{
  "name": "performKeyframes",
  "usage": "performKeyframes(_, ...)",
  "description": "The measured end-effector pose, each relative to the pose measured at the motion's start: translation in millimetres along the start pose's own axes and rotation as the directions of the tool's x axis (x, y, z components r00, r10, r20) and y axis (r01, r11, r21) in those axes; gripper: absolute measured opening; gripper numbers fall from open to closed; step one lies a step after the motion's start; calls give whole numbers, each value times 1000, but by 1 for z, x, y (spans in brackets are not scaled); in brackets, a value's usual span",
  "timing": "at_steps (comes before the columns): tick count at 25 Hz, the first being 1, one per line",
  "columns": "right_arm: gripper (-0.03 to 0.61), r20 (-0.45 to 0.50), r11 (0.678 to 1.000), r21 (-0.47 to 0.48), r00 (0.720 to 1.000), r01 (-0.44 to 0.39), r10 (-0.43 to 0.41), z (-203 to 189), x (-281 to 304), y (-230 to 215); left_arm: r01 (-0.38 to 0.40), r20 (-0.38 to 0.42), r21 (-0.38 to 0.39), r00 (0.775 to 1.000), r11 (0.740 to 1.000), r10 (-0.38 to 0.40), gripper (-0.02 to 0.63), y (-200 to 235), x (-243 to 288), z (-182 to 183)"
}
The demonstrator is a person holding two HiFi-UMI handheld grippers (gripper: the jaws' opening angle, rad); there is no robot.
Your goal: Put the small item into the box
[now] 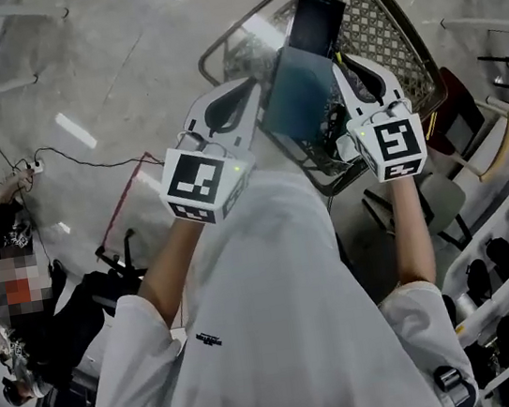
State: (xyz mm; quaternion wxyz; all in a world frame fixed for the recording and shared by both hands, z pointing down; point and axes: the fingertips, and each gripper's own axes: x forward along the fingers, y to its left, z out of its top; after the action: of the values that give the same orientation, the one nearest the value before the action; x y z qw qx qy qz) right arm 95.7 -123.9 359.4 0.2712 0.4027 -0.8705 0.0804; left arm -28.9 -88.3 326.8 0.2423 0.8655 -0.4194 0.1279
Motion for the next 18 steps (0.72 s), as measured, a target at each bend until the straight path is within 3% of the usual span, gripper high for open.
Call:
performKeyframes(7,35,-144,981,-140,983,-131,111,-44,51,-11,-11,-54,-26,998,1000,9,3,15,37,-26)
performKeyframes(14,35,-244,954,-161,947,-254,210,-97,101,-27,-27,-91,-32,996,999,24,3,32,72,-49)
performKeyframes(18,35,-309,925,-181,912,-334,269,-127,126,-31,-50,-107,-45,993,998,45,3,41,86,-64)
